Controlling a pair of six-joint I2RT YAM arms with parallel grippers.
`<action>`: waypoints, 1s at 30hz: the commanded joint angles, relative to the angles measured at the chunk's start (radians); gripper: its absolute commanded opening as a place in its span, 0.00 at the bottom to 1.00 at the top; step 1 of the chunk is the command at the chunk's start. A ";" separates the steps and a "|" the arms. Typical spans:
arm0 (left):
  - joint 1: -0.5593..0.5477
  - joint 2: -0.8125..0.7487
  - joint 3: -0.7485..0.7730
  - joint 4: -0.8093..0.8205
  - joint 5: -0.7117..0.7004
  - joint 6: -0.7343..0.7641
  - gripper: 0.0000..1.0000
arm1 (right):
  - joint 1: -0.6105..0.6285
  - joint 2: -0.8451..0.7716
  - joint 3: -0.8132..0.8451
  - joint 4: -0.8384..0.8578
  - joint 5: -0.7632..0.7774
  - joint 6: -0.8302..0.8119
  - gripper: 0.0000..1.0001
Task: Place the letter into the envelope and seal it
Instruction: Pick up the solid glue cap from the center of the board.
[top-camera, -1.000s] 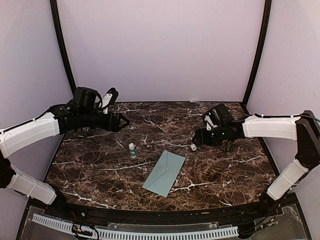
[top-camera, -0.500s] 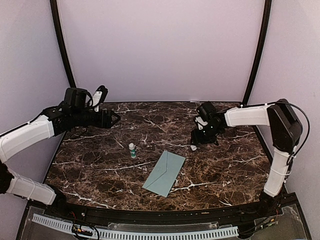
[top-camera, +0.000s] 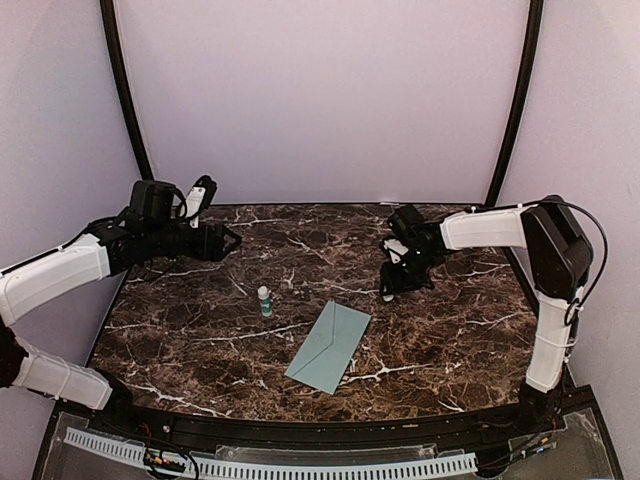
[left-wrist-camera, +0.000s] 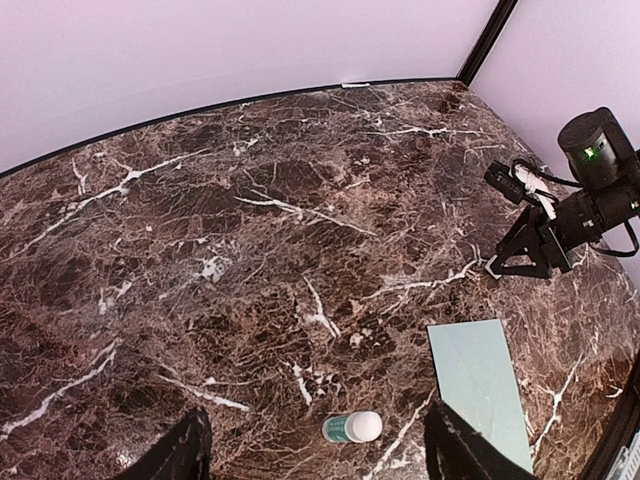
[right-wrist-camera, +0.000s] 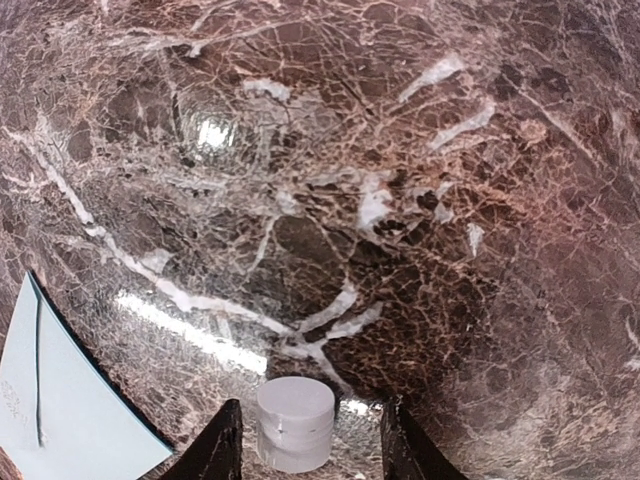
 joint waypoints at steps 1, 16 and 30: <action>0.005 -0.009 -0.016 0.022 0.007 0.012 0.72 | -0.002 0.015 0.020 -0.013 -0.019 -0.005 0.43; 0.005 -0.004 -0.018 0.029 0.014 0.005 0.72 | 0.007 0.054 0.030 0.017 -0.020 -0.003 0.34; 0.005 -0.093 -0.040 0.135 0.095 -0.079 0.71 | 0.012 -0.115 -0.030 0.206 -0.171 0.064 0.17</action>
